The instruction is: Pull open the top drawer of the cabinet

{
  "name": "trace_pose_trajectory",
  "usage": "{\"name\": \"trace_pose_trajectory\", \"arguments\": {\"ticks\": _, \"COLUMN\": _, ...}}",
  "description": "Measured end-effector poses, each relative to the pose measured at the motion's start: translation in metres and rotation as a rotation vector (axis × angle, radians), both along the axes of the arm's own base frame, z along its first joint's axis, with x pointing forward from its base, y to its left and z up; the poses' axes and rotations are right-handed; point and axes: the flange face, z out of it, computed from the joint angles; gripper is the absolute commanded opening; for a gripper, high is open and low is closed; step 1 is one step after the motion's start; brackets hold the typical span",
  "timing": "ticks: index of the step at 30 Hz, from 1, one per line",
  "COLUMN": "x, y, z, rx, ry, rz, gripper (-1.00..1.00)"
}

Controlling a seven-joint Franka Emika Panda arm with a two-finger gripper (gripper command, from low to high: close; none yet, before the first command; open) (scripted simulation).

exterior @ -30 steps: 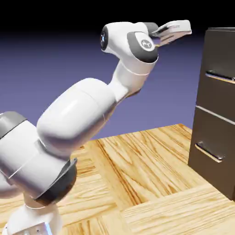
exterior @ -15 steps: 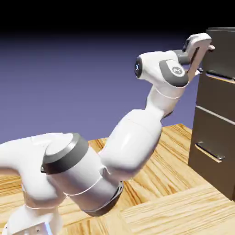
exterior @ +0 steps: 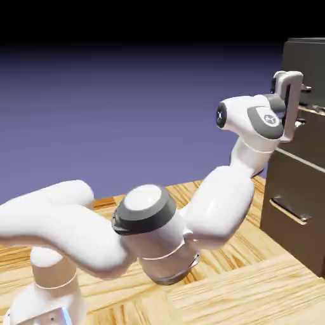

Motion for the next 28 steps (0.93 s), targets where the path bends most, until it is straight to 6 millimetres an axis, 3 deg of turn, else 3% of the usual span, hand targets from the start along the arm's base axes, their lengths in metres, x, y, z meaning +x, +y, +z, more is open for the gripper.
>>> {"name": "trace_pose_trajectory", "arguments": {"ticks": 12, "x": -0.117, "y": 0.0, "z": 0.0, "rx": 0.0, "ry": -0.002, "rz": 0.0, "gripper": -1.0}}
{"name": "trace_pose_trajectory", "arguments": {"ticks": 24, "x": -0.264, "y": 0.0, "z": 0.0, "rx": 0.0, "ry": -0.002, "rz": 0.0, "gripper": -1.0}}
{"name": "trace_pose_trajectory", "arguments": {"ticks": 25, "x": -0.266, "y": 0.0, "z": 0.0, "rx": 0.0, "ry": -0.002, "rz": 0.0, "gripper": 1.0}}
{"name": "trace_pose_trajectory", "arguments": {"ticks": 27, "x": -0.266, "y": 0.0, "z": 0.0, "rx": 0.0, "ry": 0.0, "rz": 0.0, "gripper": 1.0}}
{"name": "trace_pose_trajectory", "arguments": {"ticks": 28, "x": -0.279, "y": -0.001, "z": 0.001, "rx": 0.002, "ry": 0.0, "rz": 0.001, "gripper": 1.0}}
